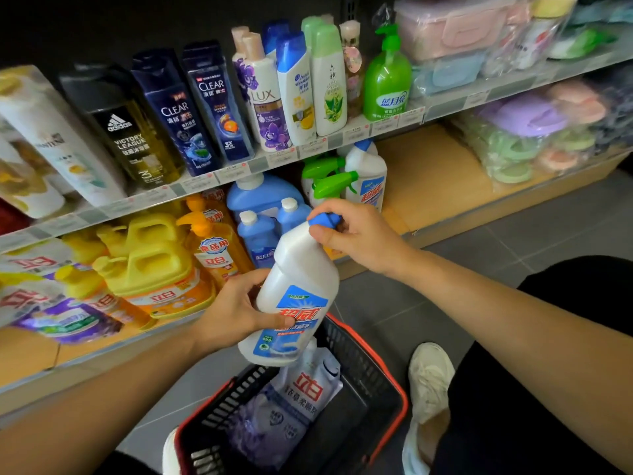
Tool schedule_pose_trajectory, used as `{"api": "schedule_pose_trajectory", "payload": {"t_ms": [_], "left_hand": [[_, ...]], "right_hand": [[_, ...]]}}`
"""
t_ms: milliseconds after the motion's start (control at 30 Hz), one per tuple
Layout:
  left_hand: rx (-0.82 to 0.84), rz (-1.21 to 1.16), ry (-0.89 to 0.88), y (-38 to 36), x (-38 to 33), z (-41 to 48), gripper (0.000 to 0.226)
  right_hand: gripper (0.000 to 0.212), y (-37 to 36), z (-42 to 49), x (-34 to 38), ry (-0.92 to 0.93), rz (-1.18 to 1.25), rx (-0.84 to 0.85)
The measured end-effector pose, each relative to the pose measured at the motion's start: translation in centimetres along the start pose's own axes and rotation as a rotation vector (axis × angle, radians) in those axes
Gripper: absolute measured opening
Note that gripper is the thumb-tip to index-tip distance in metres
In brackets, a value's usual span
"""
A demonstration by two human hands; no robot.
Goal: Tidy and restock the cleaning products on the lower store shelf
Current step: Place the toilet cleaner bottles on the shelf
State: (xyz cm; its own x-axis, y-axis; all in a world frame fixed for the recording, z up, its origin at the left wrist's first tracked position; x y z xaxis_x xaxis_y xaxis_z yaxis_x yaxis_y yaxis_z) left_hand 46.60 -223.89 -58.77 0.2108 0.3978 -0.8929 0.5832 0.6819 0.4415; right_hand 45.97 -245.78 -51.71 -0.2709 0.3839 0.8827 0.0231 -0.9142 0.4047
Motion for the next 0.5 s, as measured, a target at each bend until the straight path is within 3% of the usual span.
{"api": "schedule_pose_trajectory", "payload": {"t_ms": [133,333,500], "left_hand": [[-0.122,0.145,-0.026,0.3,0.4,0.4,0.062],[-0.333,0.488,-0.17,1.2,0.7,0.1,0.067],[-0.347,0.554,-0.204,1.9,0.4,0.4,0.068]], "right_hand": [[0.006,-0.5,0.2,-0.8,-0.099,0.204,-0.009],[0.036,-1.5,-0.2,-2.7,-0.355,0.488,-0.029],[0.031,-1.8,-0.1,-3.3,-0.457,0.627,-0.053]]}}
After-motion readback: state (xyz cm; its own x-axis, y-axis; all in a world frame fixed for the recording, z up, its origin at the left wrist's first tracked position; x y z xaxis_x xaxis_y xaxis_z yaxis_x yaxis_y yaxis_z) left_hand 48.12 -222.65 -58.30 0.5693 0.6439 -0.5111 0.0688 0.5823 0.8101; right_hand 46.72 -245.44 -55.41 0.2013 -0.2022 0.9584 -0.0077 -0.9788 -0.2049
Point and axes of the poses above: each hand's wrist, its own z-axis towards the middle knuckle, its own y-axis out of the back of the hand, x = y × z, the point moved 5 cm from there along z, towards the middle knuckle, and after that the axes turned 4 degrees about z, right-handed, at the moved point
